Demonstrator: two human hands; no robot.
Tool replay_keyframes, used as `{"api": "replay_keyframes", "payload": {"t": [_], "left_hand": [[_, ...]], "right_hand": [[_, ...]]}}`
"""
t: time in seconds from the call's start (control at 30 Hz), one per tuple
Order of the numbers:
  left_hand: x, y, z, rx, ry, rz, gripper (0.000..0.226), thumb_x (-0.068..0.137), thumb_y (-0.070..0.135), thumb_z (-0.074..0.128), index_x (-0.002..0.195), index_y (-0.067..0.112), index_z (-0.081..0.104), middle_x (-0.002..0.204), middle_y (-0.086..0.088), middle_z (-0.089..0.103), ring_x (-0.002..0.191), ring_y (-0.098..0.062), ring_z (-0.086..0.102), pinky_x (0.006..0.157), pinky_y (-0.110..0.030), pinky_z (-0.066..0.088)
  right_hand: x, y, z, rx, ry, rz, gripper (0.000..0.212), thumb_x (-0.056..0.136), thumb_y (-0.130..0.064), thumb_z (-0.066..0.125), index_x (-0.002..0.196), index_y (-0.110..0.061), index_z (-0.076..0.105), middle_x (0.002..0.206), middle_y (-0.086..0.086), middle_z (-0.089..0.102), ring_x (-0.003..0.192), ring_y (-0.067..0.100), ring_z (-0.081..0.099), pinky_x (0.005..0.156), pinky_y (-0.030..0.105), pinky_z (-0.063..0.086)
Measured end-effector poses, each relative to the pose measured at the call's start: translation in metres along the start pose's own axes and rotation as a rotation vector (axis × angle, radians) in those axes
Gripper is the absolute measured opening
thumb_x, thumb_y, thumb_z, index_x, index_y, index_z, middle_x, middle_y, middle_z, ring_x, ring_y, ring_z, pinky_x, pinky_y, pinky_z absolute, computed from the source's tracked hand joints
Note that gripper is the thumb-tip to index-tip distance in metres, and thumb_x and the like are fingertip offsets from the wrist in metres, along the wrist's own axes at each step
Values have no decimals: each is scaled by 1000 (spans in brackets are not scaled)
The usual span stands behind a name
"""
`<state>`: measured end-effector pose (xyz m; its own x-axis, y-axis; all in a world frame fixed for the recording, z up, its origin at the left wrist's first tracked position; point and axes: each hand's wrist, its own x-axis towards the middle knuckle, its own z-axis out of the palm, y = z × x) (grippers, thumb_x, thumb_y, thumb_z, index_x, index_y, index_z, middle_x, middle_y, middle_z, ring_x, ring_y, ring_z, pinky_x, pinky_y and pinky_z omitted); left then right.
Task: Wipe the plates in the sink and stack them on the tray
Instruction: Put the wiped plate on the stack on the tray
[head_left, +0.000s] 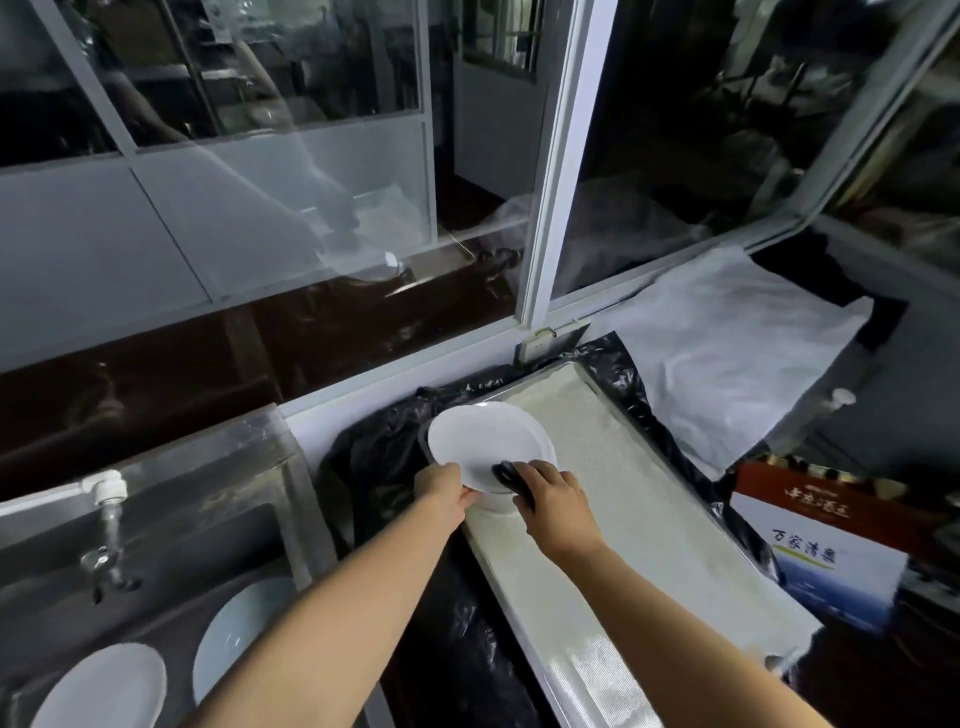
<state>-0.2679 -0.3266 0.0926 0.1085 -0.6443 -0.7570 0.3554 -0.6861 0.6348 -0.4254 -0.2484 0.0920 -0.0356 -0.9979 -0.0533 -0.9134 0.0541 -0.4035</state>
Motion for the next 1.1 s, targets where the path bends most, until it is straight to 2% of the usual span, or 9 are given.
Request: {"api": "replay_keyframes", "payload": {"t": [0.2, 0.27, 0.37, 0.53, 0.7, 0.83, 0.9, 0.97, 1.1], "left_hand": [[16, 2, 15, 63, 82, -20, 46, 94, -10, 45, 137, 1, 55, 132, -24, 60, 116, -47, 60, 81, -58, 60], [21, 2, 15, 132, 110, -3, 45, 92, -8, 45, 136, -1, 55, 128, -25, 62, 111, -46, 63, 84, -59, 60], [29, -1, 9, 214, 130, 25, 42, 90, 0, 49, 131, -4, 57, 119, -24, 66, 102, -40, 66, 85, -44, 60], [20, 2, 10, 191, 112, 27, 17, 92, 3, 45, 104, 0, 57, 82, -15, 61, 81, -32, 65, 90, -41, 60], [22, 7, 1, 269, 100, 47, 32, 88, 8, 46, 113, -4, 61, 109, -21, 68, 104, -38, 68, 96, -44, 58], [8, 19, -21, 228, 11, 13, 20, 95, 8, 48, 109, 4, 62, 90, -11, 61, 88, -31, 63, 78, -34, 55], [6, 22, -44, 218, 7, 7, 13, 96, 8, 50, 102, 6, 62, 95, -11, 64, 83, -25, 64, 68, -31, 55], [7, 24, -78, 238, 4, 8, 13, 95, 9, 52, 103, 7, 62, 101, -11, 67, 81, -23, 64, 63, -29, 53], [2, 31, -175, 334, -2, 23, 14, 97, 13, 50, 87, 15, 59, 84, -4, 62, 66, -18, 55, 58, -26, 44]], "right_hand": [[0, 11, 3, 36, -16, 51, 47, 98, -30, 56, 144, -30, 46, 143, -5, 50, 113, 30, 49, 100, 41, 42], [-2, 13, 4, 62, -21, 70, 48, 98, -29, 56, 145, -31, 46, 144, -5, 49, 115, 29, 49, 101, 40, 41], [-5, 14, 7, 80, -33, 89, 49, 98, -28, 57, 146, -31, 45, 144, -5, 49, 115, 28, 48, 101, 39, 41], [-9, 7, 12, 117, -34, 125, 49, 97, -26, 57, 144, -33, 46, 142, -5, 51, 113, 30, 50, 98, 40, 45], [-15, -6, 17, 105, -37, 129, 48, 98, -29, 56, 144, -34, 45, 141, -7, 50, 113, 28, 50, 98, 39, 44], [-20, -29, 23, 114, -42, 118, 50, 97, -27, 56, 145, -33, 45, 141, -5, 51, 114, 28, 50, 100, 38, 44], [-22, -49, 28, 120, -50, 106, 49, 97, -28, 56, 144, -32, 46, 139, -4, 51, 116, 29, 51, 102, 39, 44], [-22, -75, 41, 121, -50, 79, 47, 96, -31, 57, 142, -30, 49, 136, -3, 54, 115, 30, 54, 102, 39, 45], [-20, -140, 87, 59, -123, -10, 52, 92, -42, 55, 142, -27, 50, 135, 0, 56, 116, 32, 56, 101, 42, 45]]}}
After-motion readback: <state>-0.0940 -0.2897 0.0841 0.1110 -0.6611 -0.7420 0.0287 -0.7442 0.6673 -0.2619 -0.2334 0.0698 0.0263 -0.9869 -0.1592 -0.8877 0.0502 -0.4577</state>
